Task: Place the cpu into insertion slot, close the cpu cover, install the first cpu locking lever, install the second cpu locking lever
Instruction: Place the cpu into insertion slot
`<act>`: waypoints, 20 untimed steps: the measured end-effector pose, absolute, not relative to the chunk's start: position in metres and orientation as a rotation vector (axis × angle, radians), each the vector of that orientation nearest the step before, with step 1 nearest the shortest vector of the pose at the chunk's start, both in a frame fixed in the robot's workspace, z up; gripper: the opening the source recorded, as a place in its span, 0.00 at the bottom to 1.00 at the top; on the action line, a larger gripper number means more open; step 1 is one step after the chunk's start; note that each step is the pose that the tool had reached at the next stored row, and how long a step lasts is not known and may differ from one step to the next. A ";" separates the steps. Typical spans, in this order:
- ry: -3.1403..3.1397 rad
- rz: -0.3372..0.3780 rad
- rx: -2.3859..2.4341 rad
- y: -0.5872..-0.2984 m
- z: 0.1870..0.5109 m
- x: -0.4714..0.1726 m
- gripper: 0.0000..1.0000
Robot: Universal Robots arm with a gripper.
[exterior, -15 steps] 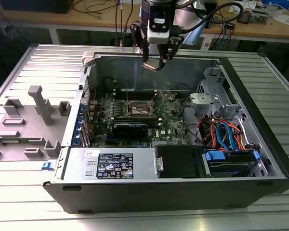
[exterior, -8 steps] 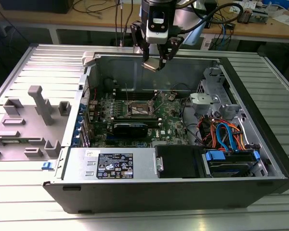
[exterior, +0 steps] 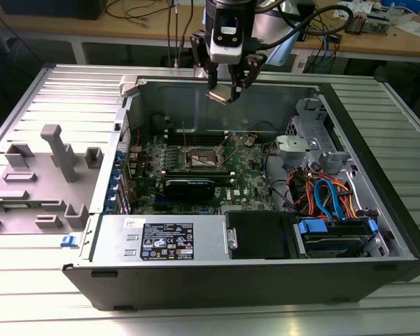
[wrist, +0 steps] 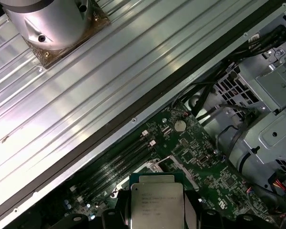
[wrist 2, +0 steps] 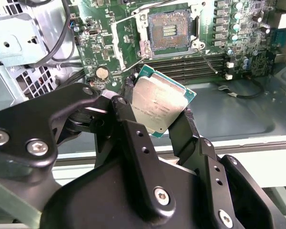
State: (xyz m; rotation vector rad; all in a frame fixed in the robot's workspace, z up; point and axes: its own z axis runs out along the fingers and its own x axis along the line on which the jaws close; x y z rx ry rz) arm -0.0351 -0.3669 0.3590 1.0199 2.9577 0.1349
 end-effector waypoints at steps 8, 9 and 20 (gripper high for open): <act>2.919 0.134 1.118 -0.367 0.358 -0.035 0.54; 2.917 0.134 1.122 -0.367 0.358 -0.035 0.54; 2.810 0.130 1.361 -0.367 0.355 -0.035 0.54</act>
